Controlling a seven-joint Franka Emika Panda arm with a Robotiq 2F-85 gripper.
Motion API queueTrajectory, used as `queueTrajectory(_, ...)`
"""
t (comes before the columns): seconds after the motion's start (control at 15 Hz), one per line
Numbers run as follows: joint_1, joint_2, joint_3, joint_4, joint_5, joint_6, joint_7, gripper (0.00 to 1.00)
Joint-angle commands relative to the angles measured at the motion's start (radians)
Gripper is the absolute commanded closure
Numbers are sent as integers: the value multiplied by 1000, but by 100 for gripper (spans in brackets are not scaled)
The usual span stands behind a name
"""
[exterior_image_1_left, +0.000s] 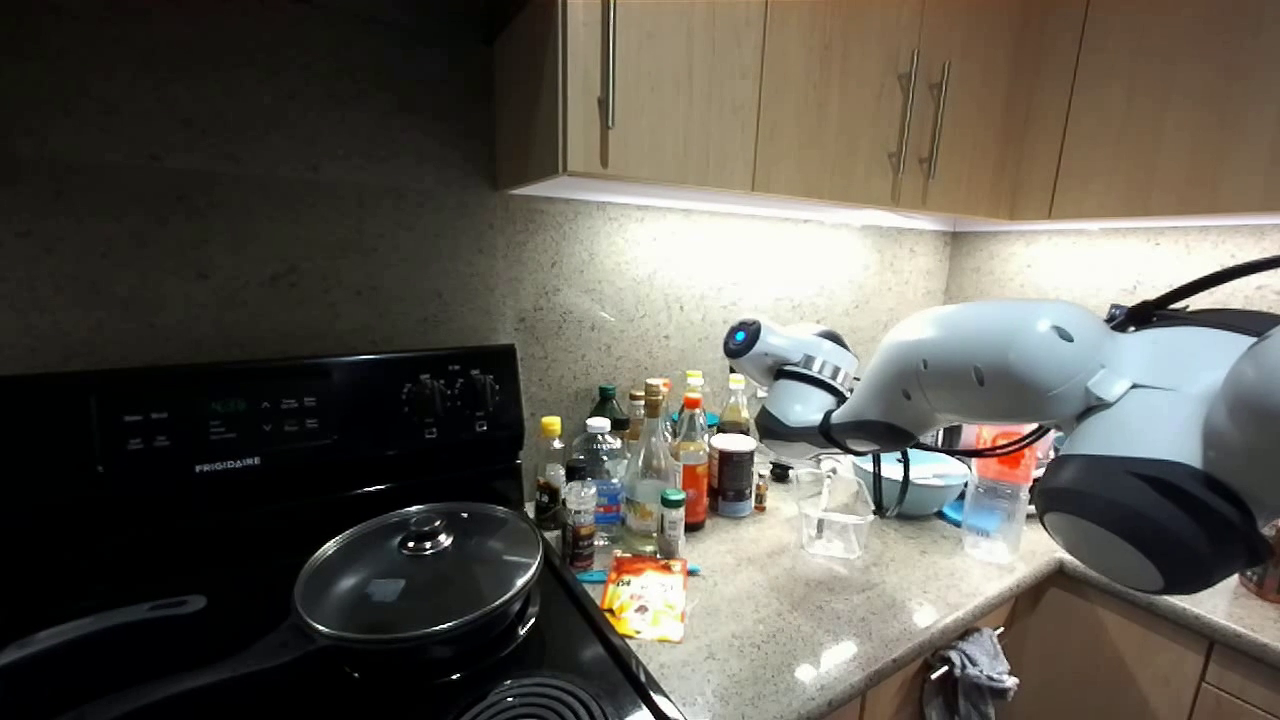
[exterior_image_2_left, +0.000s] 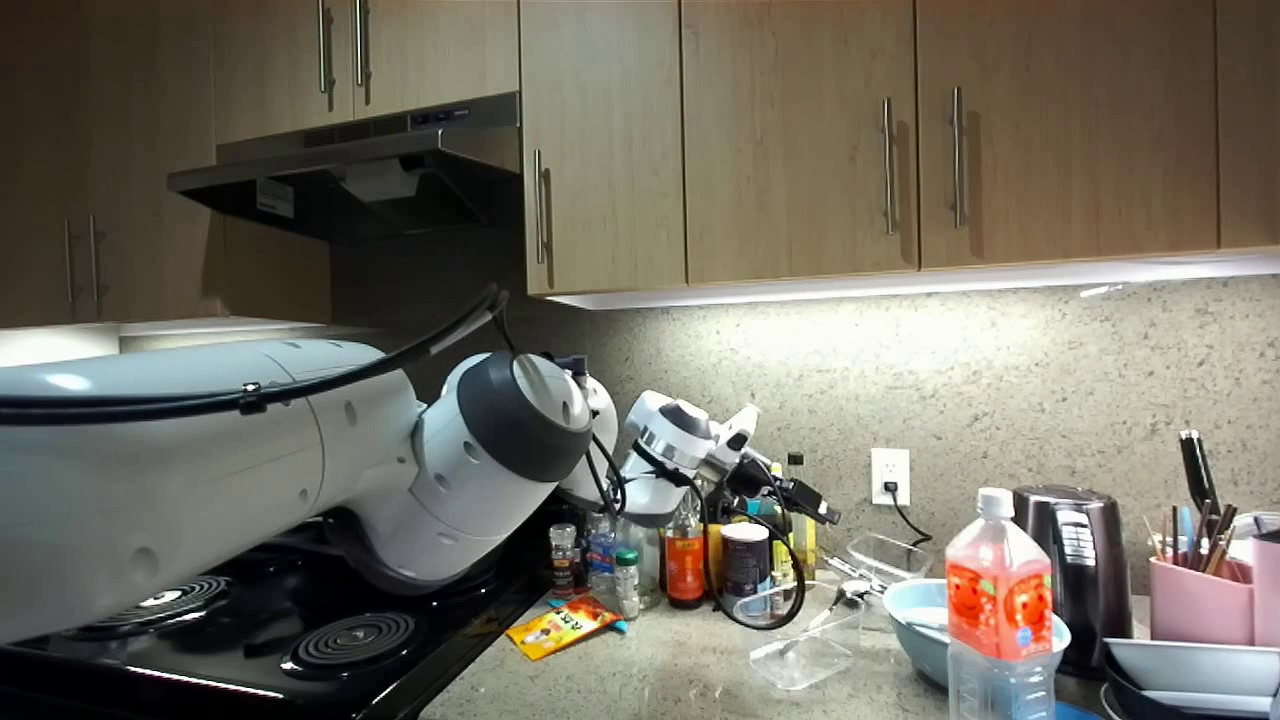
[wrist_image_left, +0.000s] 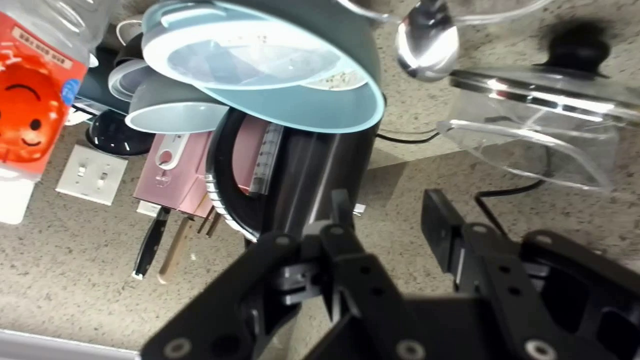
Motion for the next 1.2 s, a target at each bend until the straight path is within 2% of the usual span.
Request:
queueTrajectory(0.0,-35,11,-15,-31,-6,43,56,26)
queueTrajectory(0.2,-51,47,-18,-45,-16,83,56,7)
queueTrajectory(0.27,-59,40,-13,-7,0,49,28,25)
queueTrajectory(0.53,-61,64,-13,-14,0,64,30,1)
queueTrajectory(0.67,-59,64,0,-19,5,66,17,0)
queueTrajectory(0.93,-57,54,44,-39,22,-6,-12,0)
queueTrajectory(1.0,-92,67,111,20,-30,-60,-15,0)
queueTrajectory(1.13,-98,67,155,25,-33,-128,-13,0)
